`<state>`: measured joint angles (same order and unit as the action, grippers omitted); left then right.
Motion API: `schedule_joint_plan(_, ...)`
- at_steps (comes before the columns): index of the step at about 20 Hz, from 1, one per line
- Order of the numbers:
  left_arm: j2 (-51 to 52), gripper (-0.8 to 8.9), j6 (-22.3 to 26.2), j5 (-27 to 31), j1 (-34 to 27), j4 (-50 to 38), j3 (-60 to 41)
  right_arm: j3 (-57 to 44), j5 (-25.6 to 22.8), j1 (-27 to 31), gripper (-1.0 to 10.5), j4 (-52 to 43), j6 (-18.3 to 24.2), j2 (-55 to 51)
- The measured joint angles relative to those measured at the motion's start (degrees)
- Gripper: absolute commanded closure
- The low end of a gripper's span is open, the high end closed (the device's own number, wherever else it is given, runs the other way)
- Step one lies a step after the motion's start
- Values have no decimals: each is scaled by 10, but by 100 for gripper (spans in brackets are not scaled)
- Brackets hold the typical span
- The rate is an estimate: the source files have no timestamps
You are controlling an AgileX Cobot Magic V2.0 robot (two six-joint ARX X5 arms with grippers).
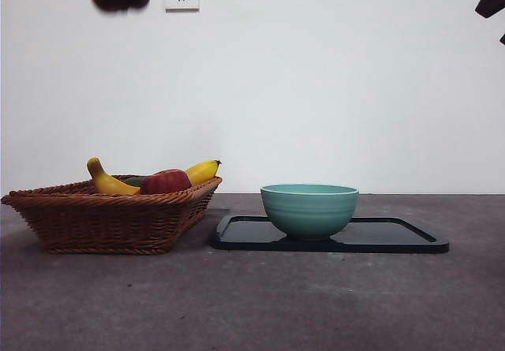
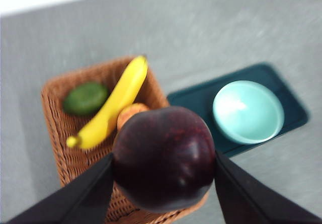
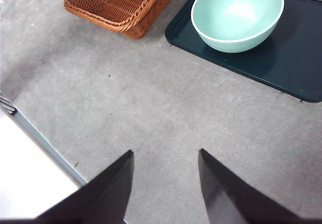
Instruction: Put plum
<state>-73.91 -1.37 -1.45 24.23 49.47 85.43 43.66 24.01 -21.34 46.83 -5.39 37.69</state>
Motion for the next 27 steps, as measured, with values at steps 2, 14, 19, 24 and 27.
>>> schedule_joint_plan(2,8,575,0,0,-9,-61,-80,0,0,0,741,0,0,0)
schedule_joint_plan(14,-44,578,1,1,-52,-327,-335,0,0,0,741,0,0,0)
schedule_joint_plan(19,-122,578,6,1,-54,-375,-335,0,0,0,741,0,0,0)
schedule_joint_plan(24,-157,565,10,1,-54,-399,-335,0,0,0,741,0,0,0)
schedule_joint_plan(27,-157,517,14,1,-54,-402,-335,0,0,0,741,0,0,0)
